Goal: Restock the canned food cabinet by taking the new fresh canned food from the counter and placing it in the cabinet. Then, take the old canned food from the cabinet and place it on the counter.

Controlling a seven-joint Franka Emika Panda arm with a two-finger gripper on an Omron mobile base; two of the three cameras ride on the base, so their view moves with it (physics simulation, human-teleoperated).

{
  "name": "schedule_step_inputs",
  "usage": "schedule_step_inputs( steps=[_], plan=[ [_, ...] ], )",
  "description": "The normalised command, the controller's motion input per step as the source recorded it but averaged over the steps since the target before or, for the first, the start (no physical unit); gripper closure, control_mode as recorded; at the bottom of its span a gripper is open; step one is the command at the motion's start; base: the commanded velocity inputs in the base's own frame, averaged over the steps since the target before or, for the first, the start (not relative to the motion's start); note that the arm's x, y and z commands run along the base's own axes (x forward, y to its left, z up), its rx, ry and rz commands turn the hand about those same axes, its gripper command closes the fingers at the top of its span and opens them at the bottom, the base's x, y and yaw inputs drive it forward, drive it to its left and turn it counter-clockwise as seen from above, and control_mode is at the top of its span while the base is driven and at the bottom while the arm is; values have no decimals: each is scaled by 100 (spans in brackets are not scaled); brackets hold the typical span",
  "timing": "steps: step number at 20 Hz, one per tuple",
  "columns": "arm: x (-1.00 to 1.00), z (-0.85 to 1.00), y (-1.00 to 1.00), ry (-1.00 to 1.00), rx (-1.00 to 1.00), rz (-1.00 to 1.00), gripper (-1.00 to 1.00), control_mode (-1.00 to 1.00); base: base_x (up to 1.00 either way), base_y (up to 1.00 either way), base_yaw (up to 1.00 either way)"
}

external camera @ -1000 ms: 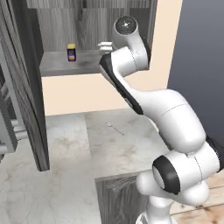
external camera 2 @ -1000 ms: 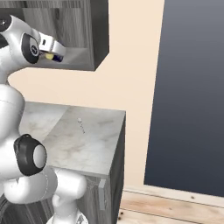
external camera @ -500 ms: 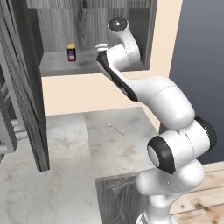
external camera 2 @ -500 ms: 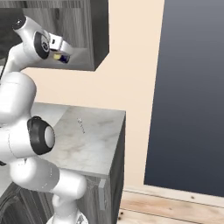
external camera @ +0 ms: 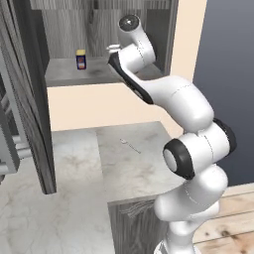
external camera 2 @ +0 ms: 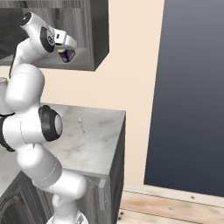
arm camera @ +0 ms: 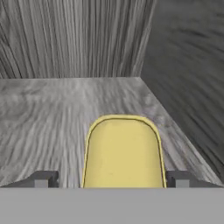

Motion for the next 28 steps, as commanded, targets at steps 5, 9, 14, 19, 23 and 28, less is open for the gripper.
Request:
schedule_step_inputs(
  steps=[5, 9, 14, 19, 23, 28],
  plan=[
    [12, 1, 0, -6, -1, 0, -100, -100, 0, 0, 0],
    [-59, 24, 19, -26, -3, 0, -100, -100, 0, 0, 0],
    [-99, 12, 50, -34, -12, 7, -100, -100, 0, 0, 0],
    [-91, -5, 72, -5, -2, 14, -100, -100, 0, 0, 0],
    [-10, 0, 53, 12, 5, 24, -100, -100, 0, 0, 0],
    [17, 1, 63, 23, 3, 26, -100, -100, 0, 0, 0]
  ],
)
